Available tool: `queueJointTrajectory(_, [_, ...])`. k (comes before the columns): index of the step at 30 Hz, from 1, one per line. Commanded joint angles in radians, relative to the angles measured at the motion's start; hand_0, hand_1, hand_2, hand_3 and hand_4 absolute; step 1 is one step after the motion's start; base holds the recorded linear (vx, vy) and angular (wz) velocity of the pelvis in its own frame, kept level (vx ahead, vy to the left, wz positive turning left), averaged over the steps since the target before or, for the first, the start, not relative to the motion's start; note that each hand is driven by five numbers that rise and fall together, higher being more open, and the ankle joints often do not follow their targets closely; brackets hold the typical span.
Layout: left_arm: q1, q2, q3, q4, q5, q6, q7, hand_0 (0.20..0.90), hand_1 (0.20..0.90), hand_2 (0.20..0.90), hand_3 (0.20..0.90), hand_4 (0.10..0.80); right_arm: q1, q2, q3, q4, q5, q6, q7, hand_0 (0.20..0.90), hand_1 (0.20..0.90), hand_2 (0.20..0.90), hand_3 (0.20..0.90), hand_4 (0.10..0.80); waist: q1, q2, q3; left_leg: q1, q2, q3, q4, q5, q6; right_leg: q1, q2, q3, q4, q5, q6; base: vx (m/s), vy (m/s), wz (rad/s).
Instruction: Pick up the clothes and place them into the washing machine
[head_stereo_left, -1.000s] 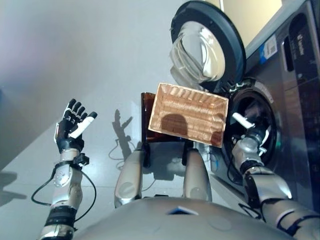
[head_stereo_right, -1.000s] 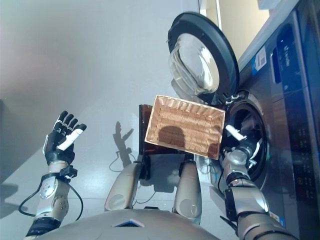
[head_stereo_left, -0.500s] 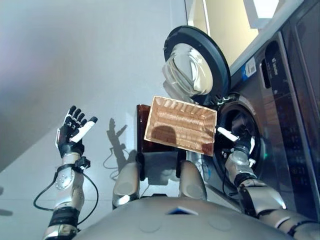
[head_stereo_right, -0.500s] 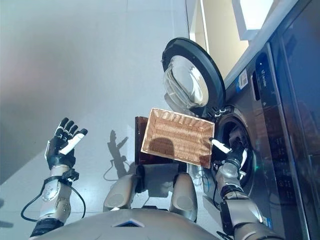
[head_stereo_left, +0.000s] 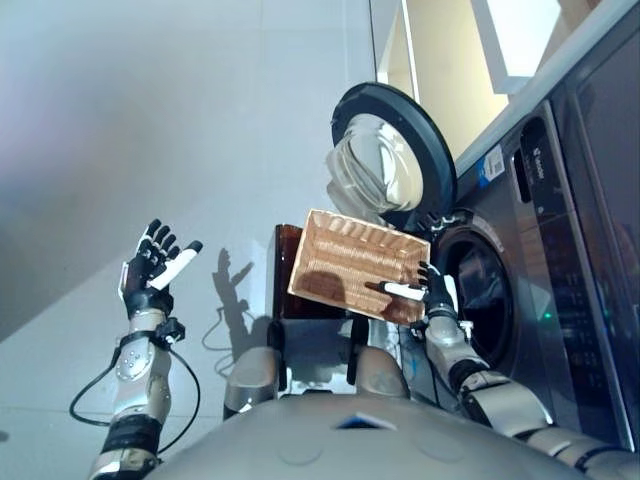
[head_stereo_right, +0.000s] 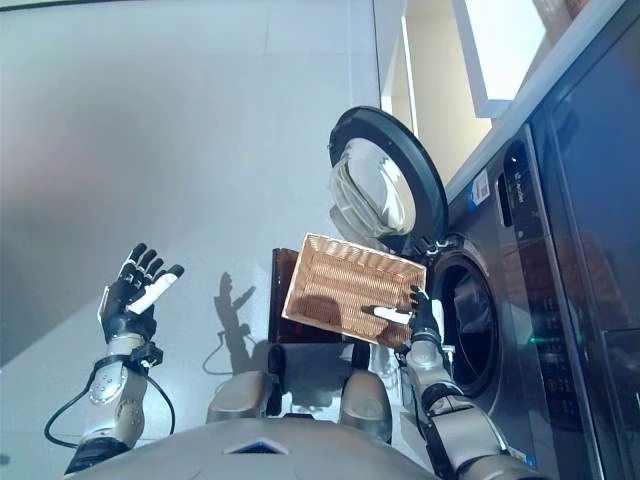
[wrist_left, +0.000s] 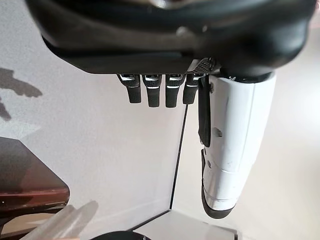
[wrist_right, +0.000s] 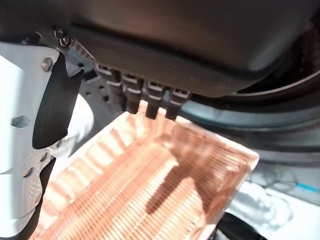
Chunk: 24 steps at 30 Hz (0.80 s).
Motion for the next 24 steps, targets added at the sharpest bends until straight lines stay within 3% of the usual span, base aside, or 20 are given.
queueJointTrajectory(1, [-0.029, 0.026, 0.033, -0.036, 0.046, -0.074, 0.018, 0.9, 0.9, 0.9, 0.9, 0.8, -0.001, -0.022, -0.026, -0.058, 0.009, -0.047, -0.04, 0.9, 0.9, 0.9, 0.9, 0.8, -0.007, -0.021, -0.07, -0.047, -0.003, -0.011, -0.043, 0.037, -0.042, -0.017, -0.018, -0.01, 0.028, -0.029, 0.033, 0.087, 0.024, -0.04])
queueJointTrajectory(8, [-0.04, 0.01, 0.023, 0.036, 0.093, -0.075, 0.06, 0.9, 0.9, 0.9, 0.9, 0.8, 0.069, -0.019, -0.1, -0.136, 0.065, -0.084, -0.059, 0.9, 0.9, 0.9, 0.9, 0.8, -0.029, -0.035, -0.113, 0.021, 0.011, 0.005, -0.078, 0.041, -0.051, 0.046, -0.011, -0.015, -0.008, -0.019, 0.04, 0.037, 0.017, -0.07])
queueJointTrajectory(24, [-0.104, -0.021, -0.048, 0.228, 0.168, -0.062, 0.101, 0.9, 0.9, 0.9, 0.9, 0.8, 0.14, 0.047, -0.077, -0.169, 0.115, -0.105, -0.023, 0.9, 0.9, 0.9, 0.9, 0.8, -0.048, -0.046, -0.16, 0.082, 0.024, 0.033, -0.082, 0.031, -0.064, 0.114, 0.003, -0.01, -0.057, -0.002, 0.051, -0.019, 0.02, -0.06])
